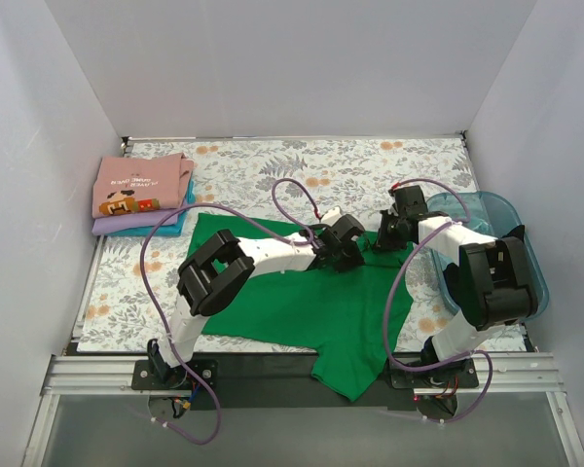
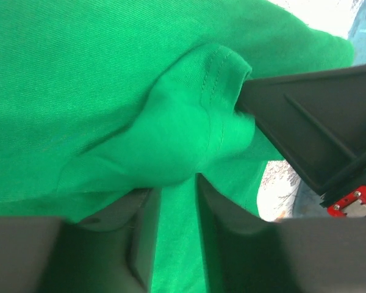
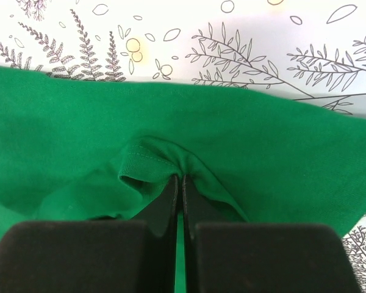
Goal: Fold and stack the t-shirts
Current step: Fold the tshirt
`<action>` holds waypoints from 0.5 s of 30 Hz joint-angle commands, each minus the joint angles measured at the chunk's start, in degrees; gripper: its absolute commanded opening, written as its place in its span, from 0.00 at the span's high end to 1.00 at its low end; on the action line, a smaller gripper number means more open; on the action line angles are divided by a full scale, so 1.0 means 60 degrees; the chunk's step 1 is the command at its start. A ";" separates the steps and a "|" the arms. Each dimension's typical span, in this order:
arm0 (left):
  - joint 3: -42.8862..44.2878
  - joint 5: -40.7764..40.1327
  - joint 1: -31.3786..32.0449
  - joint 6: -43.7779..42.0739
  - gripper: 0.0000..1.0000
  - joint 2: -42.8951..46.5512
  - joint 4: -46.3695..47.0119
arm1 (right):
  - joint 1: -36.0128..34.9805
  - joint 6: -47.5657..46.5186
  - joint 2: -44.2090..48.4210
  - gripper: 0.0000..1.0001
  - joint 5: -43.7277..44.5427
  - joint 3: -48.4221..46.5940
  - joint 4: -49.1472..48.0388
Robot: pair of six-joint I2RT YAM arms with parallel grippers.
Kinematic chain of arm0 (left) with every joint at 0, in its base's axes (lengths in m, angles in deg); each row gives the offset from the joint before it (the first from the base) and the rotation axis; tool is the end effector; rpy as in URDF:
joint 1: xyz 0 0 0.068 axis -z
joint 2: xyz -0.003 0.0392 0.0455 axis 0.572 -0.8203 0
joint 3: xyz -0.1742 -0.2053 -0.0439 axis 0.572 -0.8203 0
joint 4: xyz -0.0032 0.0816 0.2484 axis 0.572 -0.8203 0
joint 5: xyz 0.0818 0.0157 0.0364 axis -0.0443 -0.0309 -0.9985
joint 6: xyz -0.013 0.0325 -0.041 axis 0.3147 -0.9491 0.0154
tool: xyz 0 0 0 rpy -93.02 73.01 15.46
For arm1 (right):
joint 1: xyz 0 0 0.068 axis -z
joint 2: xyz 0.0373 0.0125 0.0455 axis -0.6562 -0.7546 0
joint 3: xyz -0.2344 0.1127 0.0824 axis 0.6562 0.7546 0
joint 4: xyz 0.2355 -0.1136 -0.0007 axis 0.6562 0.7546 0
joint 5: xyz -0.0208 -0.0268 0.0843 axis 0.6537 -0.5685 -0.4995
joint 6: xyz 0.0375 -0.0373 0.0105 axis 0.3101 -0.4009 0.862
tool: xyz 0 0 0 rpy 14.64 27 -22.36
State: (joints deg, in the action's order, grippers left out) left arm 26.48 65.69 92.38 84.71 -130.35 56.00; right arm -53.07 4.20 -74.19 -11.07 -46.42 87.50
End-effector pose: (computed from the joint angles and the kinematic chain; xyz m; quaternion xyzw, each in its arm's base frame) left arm 0.2482 -0.3806 0.1531 -0.3968 0.8529 -0.3194 0.1146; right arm 0.3085 0.0694 0.1692 0.0590 0.9516 0.1275 0.2735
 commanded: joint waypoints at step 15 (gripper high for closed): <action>-0.1059 -0.0173 0.0071 0.0314 1.00 0.1231 0.0030 | 0.0032 -0.0060 0.1070 0.99 0.0063 0.0568 -0.0092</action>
State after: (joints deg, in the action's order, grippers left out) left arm 21.41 67.32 92.49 86.06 -128.45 56.75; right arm -53.07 4.18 -69.69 -10.76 -43.88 87.37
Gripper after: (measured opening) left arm 0.006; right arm 0.029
